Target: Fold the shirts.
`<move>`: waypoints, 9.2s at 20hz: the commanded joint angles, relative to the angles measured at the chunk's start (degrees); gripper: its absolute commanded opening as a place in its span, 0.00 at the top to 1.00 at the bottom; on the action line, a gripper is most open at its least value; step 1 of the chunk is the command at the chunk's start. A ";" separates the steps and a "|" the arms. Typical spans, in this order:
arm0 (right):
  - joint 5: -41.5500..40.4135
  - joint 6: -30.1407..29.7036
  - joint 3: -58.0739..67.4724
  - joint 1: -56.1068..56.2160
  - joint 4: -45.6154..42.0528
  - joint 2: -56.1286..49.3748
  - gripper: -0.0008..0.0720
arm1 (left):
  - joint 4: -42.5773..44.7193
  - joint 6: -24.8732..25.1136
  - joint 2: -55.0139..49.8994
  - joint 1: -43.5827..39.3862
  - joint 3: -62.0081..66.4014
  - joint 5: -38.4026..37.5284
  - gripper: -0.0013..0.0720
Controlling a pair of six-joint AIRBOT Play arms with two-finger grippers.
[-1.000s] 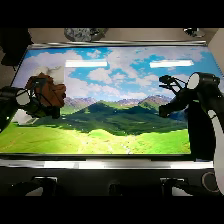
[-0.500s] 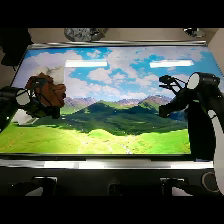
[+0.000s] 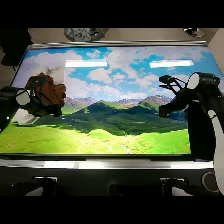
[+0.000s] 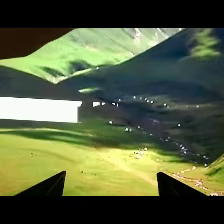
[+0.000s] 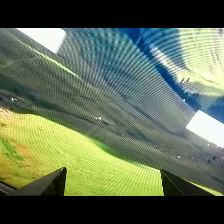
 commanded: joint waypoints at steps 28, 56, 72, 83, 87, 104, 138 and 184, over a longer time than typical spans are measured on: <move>-7.19 0.07 -0.02 0.02 7.23 -0.04 0.06 | -11.50 1.70 -43.52 19.93 47.10 -6.40 0.94; 5.66 -0.92 -0.07 0.02 -7.43 22.36 0.06 | -34.21 9.44 -4.66 -31.04 -11.21 20.81 0.93; 2.89 -5.92 -21.88 0.02 15.74 6.34 0.04 | -41.68 26.97 0.04 -4.00 -16.74 -1.44 0.05; -0.79 -6.19 -29.00 0.02 24.68 6.34 0.04 | -50.42 36.09 -1.11 -14.75 -29.94 26.91 0.22; -3.43 -6.08 -29.00 0.02 25.29 6.08 0.04 | -50.62 37.31 -2.82 -17.03 -29.97 26.91 0.83; -11.15 -9.73 -23.63 3.63 32.92 -1.18 0.93 | -50.58 37.44 5.95 -13.81 -22.86 21.33 0.94; -22.77 -0.35 3.10 -1.49 27.63 -14.38 0.93 | -38.01 15.50 -11.82 9.64 2.75 19.43 0.94; -11.06 -8.31 -17.33 -7.56 26.77 -1.22 0.08 | -51.47 17.09 -3.76 -6.86 -31.93 23.67 0.94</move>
